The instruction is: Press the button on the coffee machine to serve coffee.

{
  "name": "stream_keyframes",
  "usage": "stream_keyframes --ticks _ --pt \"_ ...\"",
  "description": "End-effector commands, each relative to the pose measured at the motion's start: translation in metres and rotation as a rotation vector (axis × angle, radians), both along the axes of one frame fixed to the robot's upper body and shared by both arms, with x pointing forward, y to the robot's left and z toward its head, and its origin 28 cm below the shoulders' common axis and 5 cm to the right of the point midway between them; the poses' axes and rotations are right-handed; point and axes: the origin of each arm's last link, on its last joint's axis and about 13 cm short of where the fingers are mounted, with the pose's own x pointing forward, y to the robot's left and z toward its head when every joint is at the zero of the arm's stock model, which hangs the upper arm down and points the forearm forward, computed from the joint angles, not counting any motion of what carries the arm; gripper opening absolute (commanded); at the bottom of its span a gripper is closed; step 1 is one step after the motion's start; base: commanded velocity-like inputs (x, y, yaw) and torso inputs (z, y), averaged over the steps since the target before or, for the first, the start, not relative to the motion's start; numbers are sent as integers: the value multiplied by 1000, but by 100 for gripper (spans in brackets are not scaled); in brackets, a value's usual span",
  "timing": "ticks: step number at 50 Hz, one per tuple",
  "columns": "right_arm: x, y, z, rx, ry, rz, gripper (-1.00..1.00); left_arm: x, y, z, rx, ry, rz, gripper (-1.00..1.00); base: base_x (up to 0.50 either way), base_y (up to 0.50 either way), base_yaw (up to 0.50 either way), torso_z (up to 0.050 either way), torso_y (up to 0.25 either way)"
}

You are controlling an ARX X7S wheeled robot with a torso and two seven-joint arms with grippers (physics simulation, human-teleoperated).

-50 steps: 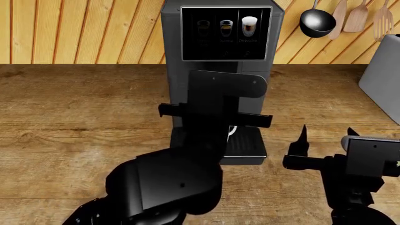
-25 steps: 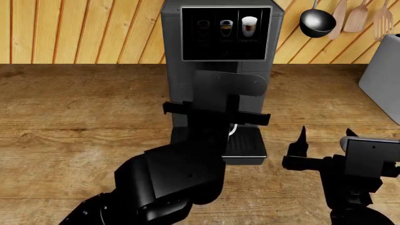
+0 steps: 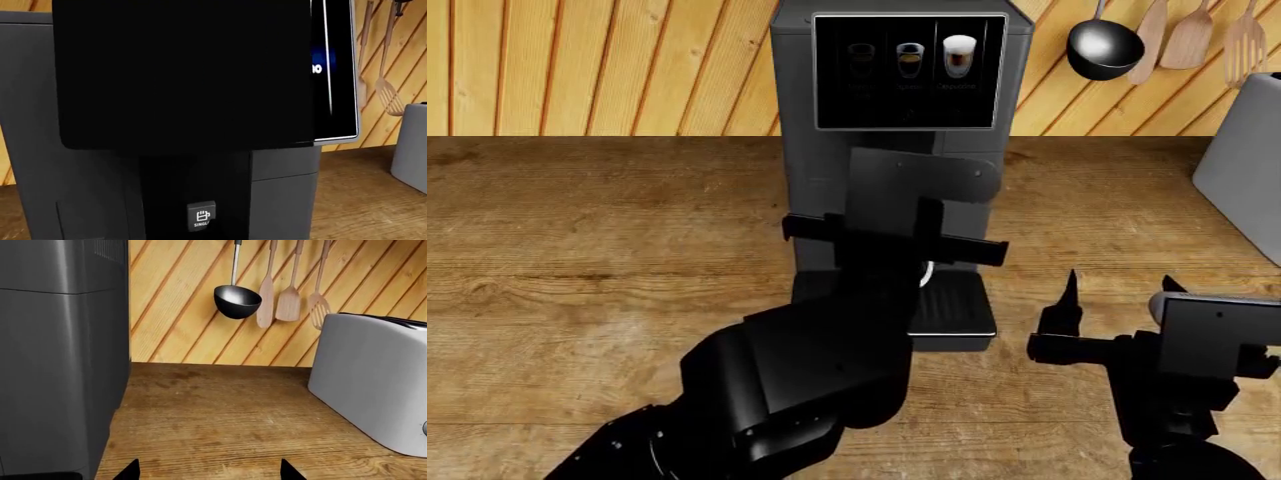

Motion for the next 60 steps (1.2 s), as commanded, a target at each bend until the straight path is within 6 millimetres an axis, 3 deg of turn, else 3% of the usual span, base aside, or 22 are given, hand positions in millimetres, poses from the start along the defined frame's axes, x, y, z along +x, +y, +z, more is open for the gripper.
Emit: stream_keyframes --ticks 1,13,26,37,41,47,54,60 --pt "0 0 0 1 1 0 100 6 3 -1 9 -2 41 -100 0 0 0 0 0" --pt "-1 0 1 2 -2 -2 100 2 3 1 11 -8 31 -100 0 0 0 0 0" --pt "-3 -1 0 3 -3 -7 100 -41 6 15 -21 -27 -49 -100 0 0 0 0 0" --pt "-3 0 1 4 -6 -6 100 -55 15 19 -32 -36 -65 -100 0 0 0 0 0" --pt "-4 -1 0 6 -5 -9 100 -50 23 20 -50 -30 -39 -100 0 0 0 0 0" --pt "-2 0 -1 8 -6 -8 100 -60 31 12 -42 -64 -65 -100 0 0 0 0 0" --pt "-4 0 -3 11 -4 -8 100 -46 57 7 -58 -58 18 -100 0 0 0 0 0" --pt "-4 1 -3 10 1 -3 100 -45 80 -3 -71 -45 36 -100 0 0 0 0 0"
